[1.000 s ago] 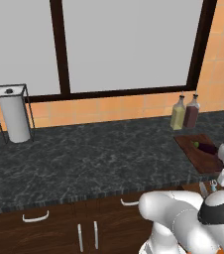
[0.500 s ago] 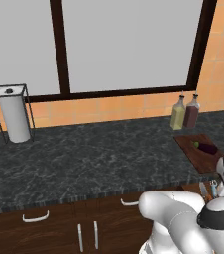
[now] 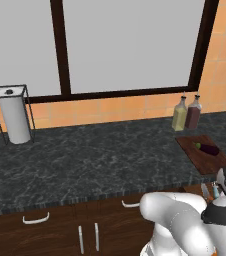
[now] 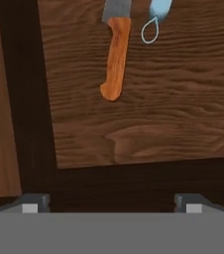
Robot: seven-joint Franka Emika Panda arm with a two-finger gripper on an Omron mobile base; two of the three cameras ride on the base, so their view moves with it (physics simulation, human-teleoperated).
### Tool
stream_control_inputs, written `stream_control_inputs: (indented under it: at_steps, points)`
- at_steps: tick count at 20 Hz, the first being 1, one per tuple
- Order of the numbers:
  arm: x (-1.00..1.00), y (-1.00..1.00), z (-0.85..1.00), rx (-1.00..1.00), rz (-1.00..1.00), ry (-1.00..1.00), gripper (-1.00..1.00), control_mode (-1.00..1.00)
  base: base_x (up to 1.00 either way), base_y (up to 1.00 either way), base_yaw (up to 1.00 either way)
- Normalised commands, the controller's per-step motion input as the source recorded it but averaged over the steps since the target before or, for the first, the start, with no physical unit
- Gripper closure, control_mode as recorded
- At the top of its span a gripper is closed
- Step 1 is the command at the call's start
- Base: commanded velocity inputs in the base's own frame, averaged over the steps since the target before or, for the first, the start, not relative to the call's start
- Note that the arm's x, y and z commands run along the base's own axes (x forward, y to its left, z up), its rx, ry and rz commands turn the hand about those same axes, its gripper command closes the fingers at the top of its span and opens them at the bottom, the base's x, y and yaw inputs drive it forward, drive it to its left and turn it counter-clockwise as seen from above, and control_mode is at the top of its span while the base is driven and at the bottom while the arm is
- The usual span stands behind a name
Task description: Place the appropriate cutting tool for cutting the eggplant skin on the cutting board.
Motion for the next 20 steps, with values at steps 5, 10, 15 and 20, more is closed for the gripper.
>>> stream_control_inputs:
  at_steps: [5, 10, 15, 20]
  points:
    - [-0.38, -0.1, -0.14, 0.0, 0.0, 0.03, -1.0, -1.0, 0.0, 0.0, 0.0]
    - [-0.67, -0.07, -0.06, 0.0, 0.0, 0.05, -1.0, -1.0, 0.0, 0.0, 0.0]
    - [-0.88, -0.17, -0.15, 0.0, 0.0, 0.02, -1.0, -1.0, 0.0, 0.0, 0.0]
    - [-0.56, -0.26, -0.07, 0.06, 0.0, 0.01, -1.0, -1.0, 0.0, 0.0, 0.0]
